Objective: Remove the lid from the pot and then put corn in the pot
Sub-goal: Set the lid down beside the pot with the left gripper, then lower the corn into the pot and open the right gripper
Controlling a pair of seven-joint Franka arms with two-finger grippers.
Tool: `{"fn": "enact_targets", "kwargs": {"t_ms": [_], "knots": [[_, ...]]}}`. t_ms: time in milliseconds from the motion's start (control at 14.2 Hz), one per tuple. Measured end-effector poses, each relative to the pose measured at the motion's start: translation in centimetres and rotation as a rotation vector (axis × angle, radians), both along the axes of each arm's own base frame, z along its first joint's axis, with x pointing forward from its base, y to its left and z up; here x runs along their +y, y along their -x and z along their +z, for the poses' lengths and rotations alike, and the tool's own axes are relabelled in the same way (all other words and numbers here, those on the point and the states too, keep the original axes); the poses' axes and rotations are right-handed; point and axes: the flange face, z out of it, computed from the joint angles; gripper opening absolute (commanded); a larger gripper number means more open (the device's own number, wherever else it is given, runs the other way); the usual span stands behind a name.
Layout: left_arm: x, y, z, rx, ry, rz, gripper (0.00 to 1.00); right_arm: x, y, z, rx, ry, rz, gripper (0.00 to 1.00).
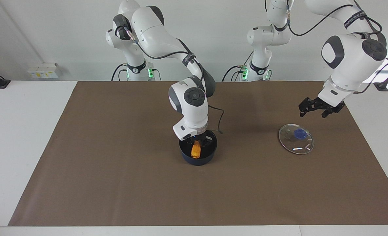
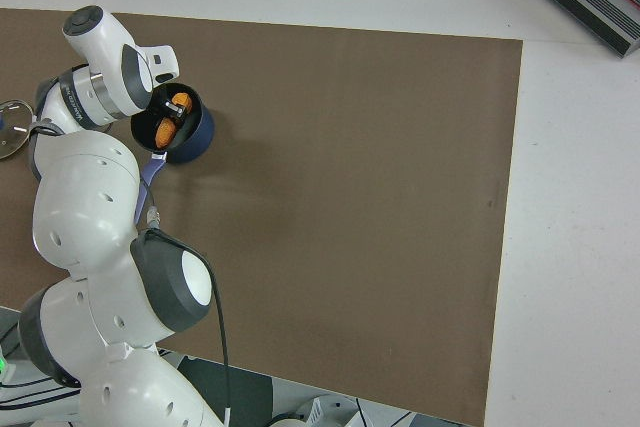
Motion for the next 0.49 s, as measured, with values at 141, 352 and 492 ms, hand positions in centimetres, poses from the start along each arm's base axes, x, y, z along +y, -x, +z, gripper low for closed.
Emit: {"fn": "enact_targets", "kwargs": {"t_ms": [141,352,492], "knots": [[-2.3,0.1,1.5,-0.016,-0.006,-0.002,1.00,0.0,0.1,0.0,0.002,0.001,0.001,0.38],[-3.1,1.0,4.2,0.005,-0.009,-0.012,1.00,-0.1,0.2,-0.1,0.004,0.002,0.001,1.00],[-2.8,1.6,6.7,0.028,-0.013,-0.045,1.00,-0.1,0.2,0.0,0.003,0.002,0.002,1.00]]}}
